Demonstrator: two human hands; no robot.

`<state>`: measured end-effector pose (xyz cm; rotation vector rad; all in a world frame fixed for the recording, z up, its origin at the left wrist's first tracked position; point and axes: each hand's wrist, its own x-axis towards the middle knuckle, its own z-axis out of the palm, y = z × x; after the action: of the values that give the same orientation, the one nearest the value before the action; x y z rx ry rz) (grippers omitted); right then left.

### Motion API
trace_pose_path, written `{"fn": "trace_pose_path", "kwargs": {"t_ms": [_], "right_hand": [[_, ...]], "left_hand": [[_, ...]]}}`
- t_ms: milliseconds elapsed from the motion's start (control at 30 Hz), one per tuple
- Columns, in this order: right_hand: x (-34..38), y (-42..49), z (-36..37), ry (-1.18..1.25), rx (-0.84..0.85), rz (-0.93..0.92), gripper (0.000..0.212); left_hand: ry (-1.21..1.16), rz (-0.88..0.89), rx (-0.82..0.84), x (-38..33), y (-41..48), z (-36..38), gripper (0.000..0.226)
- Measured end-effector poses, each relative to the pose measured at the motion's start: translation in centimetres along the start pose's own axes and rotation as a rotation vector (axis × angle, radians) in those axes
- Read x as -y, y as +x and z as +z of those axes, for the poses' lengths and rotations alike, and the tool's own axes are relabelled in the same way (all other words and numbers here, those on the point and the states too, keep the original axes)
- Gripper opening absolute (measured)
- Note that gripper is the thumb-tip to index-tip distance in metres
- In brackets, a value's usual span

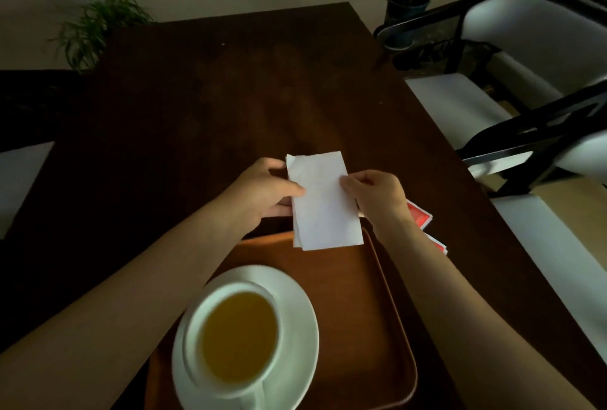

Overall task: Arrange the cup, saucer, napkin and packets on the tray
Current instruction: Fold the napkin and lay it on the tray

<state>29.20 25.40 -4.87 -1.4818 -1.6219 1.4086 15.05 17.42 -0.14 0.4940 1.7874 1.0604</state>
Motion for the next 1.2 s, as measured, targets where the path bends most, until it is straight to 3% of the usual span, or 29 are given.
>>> {"fn": "trace_pose_path", "kwargs": {"t_ms": [200, 333, 467, 733, 967, 1067, 1200], "right_hand": [[-3.0, -4.5, -2.9, -0.201, -0.032, -0.070, 0.011], [-4.5, -6.0, -3.4, -0.352, 0.014, -0.086, 0.010], [-4.9, -7.0, -2.9, -0.423, 0.026, -0.116, 0.012], [-6.2, -8.4, -2.3, -0.476, -0.046, -0.278, 0.011], [-7.9, -10.1, -3.9, -0.738, 0.059, -0.647, 0.026], [-8.6, -10.3, -4.1, -0.861, 0.131, -0.651, 0.032], [-8.7, -9.9, -4.3, -0.917, 0.076, -0.630, 0.032]], "left_hand": [[0.204, 0.024, -0.190, 3.1, -4.6, 4.1, 0.065], [0.322, 0.005, -0.204, 6.3, -6.5, 6.4, 0.052], [0.353, -0.021, -0.233, 8.1, -7.4, 7.3, 0.059], [0.334, 0.043, -0.227, 9.1, -8.0, 6.8, 0.066], [0.363, 0.017, -0.199, 9.1, -7.6, 7.1, 0.063], [0.383, 0.019, -0.186, 8.7, -7.0, 7.4, 0.063], [0.363, 0.037, -0.152, 8.3, -6.6, 7.8, 0.063]]}}
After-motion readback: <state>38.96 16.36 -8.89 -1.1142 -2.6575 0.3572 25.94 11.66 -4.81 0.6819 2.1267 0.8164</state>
